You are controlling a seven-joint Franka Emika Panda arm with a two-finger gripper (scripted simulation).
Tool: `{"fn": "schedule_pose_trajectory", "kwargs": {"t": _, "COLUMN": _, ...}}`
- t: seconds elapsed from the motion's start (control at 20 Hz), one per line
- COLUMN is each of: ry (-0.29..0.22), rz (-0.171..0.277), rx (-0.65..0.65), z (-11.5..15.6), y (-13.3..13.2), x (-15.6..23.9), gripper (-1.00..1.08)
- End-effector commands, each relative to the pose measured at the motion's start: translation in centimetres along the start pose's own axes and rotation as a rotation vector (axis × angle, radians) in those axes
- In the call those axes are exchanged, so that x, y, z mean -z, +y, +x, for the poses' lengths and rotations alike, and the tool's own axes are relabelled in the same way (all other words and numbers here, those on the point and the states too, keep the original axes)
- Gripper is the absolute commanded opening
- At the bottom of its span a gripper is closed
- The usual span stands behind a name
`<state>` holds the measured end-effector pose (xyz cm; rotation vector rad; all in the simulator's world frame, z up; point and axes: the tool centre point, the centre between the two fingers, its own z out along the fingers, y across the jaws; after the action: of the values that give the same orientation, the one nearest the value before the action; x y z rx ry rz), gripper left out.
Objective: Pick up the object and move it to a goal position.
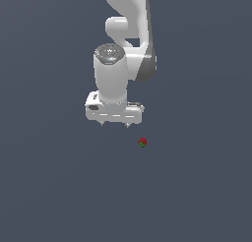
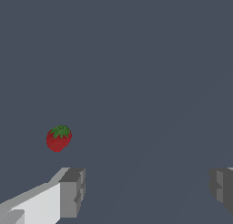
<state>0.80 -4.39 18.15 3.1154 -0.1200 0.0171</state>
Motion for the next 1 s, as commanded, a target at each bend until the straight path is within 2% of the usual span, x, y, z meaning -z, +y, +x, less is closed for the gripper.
{"fn": "schedule_pose_trajectory", "kwargs": {"t": 0.0, "ry": 0.0, "rz": 0.0, "rx": 0.0, "z": 0.0, "y": 0.0, "x": 0.0, "gripper": 1.0}}
{"fn": "schedule_pose_trajectory", "kwargs": {"t": 0.5, "ry": 0.004, "rz": 0.026, "rx": 0.041, "z": 0.5, "y": -1.7, "x": 0.1, "gripper": 1.0}}
{"fn": "schedule_pose_trajectory", "kwargs": {"t": 0.95, "ry": 0.003, "rz": 0.026, "rx": 0.002, "z": 0.5, "y": -2.1, "x": -0.3, "gripper": 1.0}}
